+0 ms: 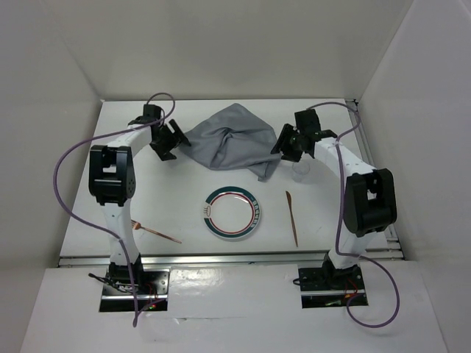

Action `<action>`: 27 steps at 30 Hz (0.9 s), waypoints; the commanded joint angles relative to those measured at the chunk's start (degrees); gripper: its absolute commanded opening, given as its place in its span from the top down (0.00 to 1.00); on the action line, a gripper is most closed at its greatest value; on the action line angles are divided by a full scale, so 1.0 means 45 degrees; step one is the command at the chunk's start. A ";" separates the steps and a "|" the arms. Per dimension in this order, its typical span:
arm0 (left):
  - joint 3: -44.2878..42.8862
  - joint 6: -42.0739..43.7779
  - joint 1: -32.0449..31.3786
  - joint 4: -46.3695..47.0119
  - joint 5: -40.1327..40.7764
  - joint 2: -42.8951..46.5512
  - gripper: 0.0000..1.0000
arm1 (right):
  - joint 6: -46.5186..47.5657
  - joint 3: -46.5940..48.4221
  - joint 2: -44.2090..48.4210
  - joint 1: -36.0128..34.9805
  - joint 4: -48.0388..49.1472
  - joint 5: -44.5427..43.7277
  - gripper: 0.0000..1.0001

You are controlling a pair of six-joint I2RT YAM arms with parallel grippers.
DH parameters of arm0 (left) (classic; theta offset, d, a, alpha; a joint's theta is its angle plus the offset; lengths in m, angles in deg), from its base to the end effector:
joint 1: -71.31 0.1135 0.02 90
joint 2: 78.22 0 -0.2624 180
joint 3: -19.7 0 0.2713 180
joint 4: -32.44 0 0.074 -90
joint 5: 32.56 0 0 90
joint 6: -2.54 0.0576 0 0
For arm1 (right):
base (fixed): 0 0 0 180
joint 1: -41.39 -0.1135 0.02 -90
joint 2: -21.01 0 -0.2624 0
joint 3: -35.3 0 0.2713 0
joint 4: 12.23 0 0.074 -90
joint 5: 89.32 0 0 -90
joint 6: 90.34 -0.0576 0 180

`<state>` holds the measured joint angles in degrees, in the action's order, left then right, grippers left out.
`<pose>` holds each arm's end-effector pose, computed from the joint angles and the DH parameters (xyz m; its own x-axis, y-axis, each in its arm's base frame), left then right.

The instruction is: Set the dinner table for one person

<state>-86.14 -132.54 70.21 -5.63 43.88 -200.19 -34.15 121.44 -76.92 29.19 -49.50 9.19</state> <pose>0.4952 -0.0230 0.1553 -0.6829 -0.6754 -0.2784 -0.4642 0.6955 -0.5485 0.3966 0.0945 0.2190 -0.7825 0.3938 -0.4823 0.1584 0.8750 0.4575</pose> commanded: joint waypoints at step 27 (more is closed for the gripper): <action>-0.2855 -0.0627 0.0284 -0.0295 -0.0208 -0.2036 1.00 | -0.3054 0.0201 -0.1714 -0.0471 0.0988 -0.0855 0.31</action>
<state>-96.15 -135.62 71.30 -6.90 44.04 -208.63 -46.52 120.59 -83.67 27.74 -46.72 7.69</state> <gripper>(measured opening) 0.046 0.696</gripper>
